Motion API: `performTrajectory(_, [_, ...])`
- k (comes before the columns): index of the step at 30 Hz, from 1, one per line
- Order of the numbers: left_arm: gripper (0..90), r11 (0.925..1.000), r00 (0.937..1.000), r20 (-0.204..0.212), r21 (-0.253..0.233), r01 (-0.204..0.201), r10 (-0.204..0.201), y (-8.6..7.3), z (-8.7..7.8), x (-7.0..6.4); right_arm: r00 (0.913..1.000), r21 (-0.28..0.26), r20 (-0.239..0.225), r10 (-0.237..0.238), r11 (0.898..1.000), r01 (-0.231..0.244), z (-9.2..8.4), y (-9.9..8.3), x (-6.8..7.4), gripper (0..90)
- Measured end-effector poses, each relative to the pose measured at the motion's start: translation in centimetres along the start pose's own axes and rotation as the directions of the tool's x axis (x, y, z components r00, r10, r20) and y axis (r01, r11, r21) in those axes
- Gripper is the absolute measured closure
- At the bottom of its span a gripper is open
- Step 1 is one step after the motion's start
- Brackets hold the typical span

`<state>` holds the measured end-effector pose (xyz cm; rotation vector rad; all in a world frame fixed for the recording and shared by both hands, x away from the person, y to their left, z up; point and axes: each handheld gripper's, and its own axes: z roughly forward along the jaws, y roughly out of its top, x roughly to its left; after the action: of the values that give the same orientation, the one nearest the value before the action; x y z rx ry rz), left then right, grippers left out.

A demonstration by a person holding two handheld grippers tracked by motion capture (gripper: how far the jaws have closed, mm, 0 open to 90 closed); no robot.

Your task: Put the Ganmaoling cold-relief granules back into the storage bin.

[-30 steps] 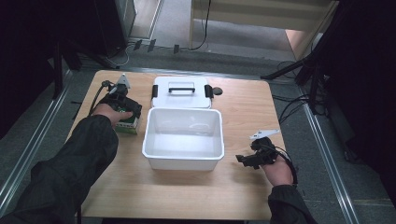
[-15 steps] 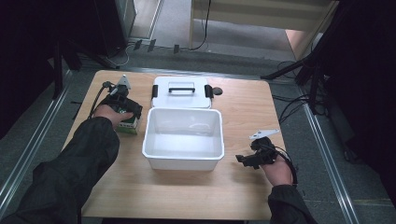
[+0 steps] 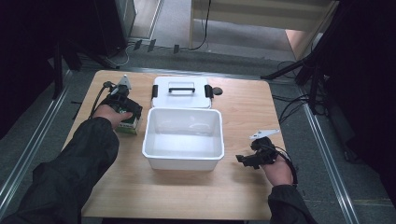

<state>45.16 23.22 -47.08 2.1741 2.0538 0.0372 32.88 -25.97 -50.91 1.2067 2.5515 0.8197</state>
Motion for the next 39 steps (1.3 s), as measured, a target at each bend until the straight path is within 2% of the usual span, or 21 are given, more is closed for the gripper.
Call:
performTrajectory(3, [5.6,1.0,1.0,0.003,-0.001,0.002,-0.002,0.0,0.0,0.0,1.0,0.002,0.0,-0.002,1.0,0.002,0.0,0.0,0.0,20.2])
performTrajectory(8, [6.0,0.9998,0.9991,0.043,0.016,0.008,-0.008,0.0,-0.4,0.6,1.0,0.003,0.002,-0.001,1.0,0.001,0.1,0.0,0.0,20.2])
performTrajectory(12, [6.0,0.9993,0.9994,0.03,0.034,-0.016,0.015,0.0,-0.8,0.5,1.0,0.006,0.003,0.001,1.0,-0.001,0.1,0.0,0.0,20.1])
performTrajectory(16, [6.0,0.9993,0.9988,0.04,0.024,-0.03,0.029,0.2,-2.6,0.4,1.0,0.007,0.003,0.0,1.0,0.0,0.1,0.0,0.0,20.2])
performTrajectory(19, [6.0,0.998,0.998,0.036,0.034,-0.054,0.053,0.4,-3.9,0.0,1.0,0.009,0.003,0.0,1.0,0.0,0.1,0.0,0.0,20.1])
performTrajectory(24, [6.0,0.9983,0.998,0.041,0.032,-0.048,0.047,0.5,-5.5,-0.4,1.0,0.008,0.003,-0.002,1.0,0.002,0.1,-0.1,0.0,20.1])
performTrajectory(28, [6.0,0.9976,0.9975,0.035,0.03,-0.062,0.061,0.6,-8.0,-1.0,1.0,0.01,0.006,0.001,1.0,-0.001,0.0,-0.1,0.0,20.2])
performTrajectory(30, [5.9,0.9963,0.9962,0.026,0.019,-0.084,0.083,0.6,-9.2,-1.2,1.0,0.013,0.008,0.004,1.0,-0.004,0.0,-0.1,0.0,20.1])
performTrajectory(32, [5.9,0.9972,0.9967,0.035,0.015,-0.074,0.073,0.5,-10.2,-1.5,0.9999,0.013,0.009,0.004,1.0,-0.004,0.0,-0.2,0.0,20.1])
performTrajectory(35, [5.9,0.9961,0.9958,0.033,0.017,-0.086,0.086,0.5,-11.7,-1.8,0.9999,0.017,0.01,0.006,1.0,-0.006,0.0,-0.2,0.1,20.2])
performTrajectory(36, [5.9,0.9961,0.9958,0.033,0.017,-0.086,0.086,0.5,-11.7,-1.8,0.9999,0.017,0.01,0.006,1.0,-0.006,0.0,-0.2,0.1,20.2])
performTrajectory(37, [5.9,0.9957,0.9952,0.034,0.011,-0.092,0.092,0.4,-12.6,-2.2,0.9999,0.018,0.011,0.005,1.0,-0.005,0.1,-0.2,0.1,20.1])
performTrajectory(39, [5.9,0.9946,0.9935,0.048,0.005,-0.104,0.103,0.4,-13.5,-2.6,0.9999,0.018,0.012,0.006,1.0,-0.007,0.1,-0.2,0.1,20.1])
